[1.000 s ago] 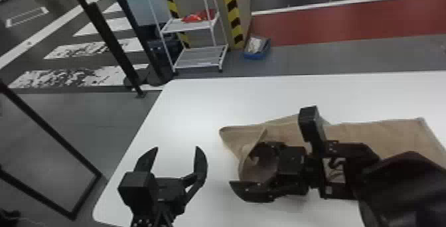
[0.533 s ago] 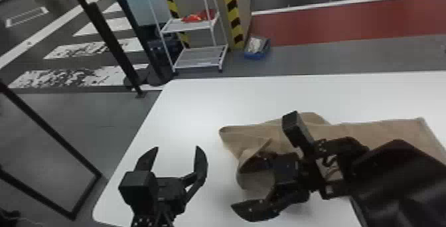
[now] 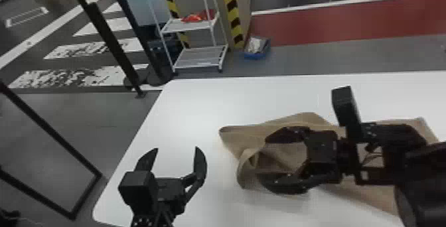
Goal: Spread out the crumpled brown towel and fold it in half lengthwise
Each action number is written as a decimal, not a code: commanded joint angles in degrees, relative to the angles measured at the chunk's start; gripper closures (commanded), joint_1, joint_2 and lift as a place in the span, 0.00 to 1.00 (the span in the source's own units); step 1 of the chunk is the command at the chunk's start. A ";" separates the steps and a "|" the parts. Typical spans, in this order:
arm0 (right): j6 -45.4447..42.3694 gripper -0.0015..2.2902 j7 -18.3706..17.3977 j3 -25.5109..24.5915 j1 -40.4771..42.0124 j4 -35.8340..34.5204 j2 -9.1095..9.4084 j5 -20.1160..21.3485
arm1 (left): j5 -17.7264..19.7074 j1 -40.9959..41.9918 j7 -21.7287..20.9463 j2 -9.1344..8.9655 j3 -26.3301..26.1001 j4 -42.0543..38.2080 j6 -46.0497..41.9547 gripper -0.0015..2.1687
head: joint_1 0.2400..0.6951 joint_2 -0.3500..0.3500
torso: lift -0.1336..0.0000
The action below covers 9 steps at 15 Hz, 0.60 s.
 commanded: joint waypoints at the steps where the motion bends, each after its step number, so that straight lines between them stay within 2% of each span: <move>1: 0.39 0.00 0.08 -8.08 2.98 -3.29 0.05 -1.71 | 0.00 -0.03 0.01 -0.24 -0.01 -0.09 0.18 0.00 | 1.00 1.00 | 0.07; 3: 0.74 0.00 0.08 -14.76 5.09 -6.89 0.05 -3.03 | 0.00 0.06 0.88 -0.24 -0.01 -0.44 0.18 0.00 | 1.00 1.00 | 0.07; 4: 1.27 0.01 -0.09 -17.92 6.23 -8.47 -1.14 -4.88 | 0.00 0.15 1.59 -0.24 -0.01 -0.62 0.18 0.00 | 1.00 1.00 | 0.07; 6: 0.56 0.01 -0.01 -23.55 9.39 -11.55 -5.10 -7.25 | 0.09 0.06 1.94 -0.24 -0.01 -0.70 0.01 0.00 | 1.00 1.00 | 0.07; 7: -1.19 0.01 0.17 -25.66 11.06 -12.34 -7.03 -8.48 | 0.09 0.06 1.94 -0.24 -0.01 -0.88 0.18 0.04 | 1.00 1.00 | 0.07; 9: -5.94 0.03 2.63 -30.93 14.58 -13.31 -10.20 -10.06 | 0.09 0.15 2.29 -0.24 -0.10 -0.88 0.01 0.05 | 1.00 0.97 | 0.07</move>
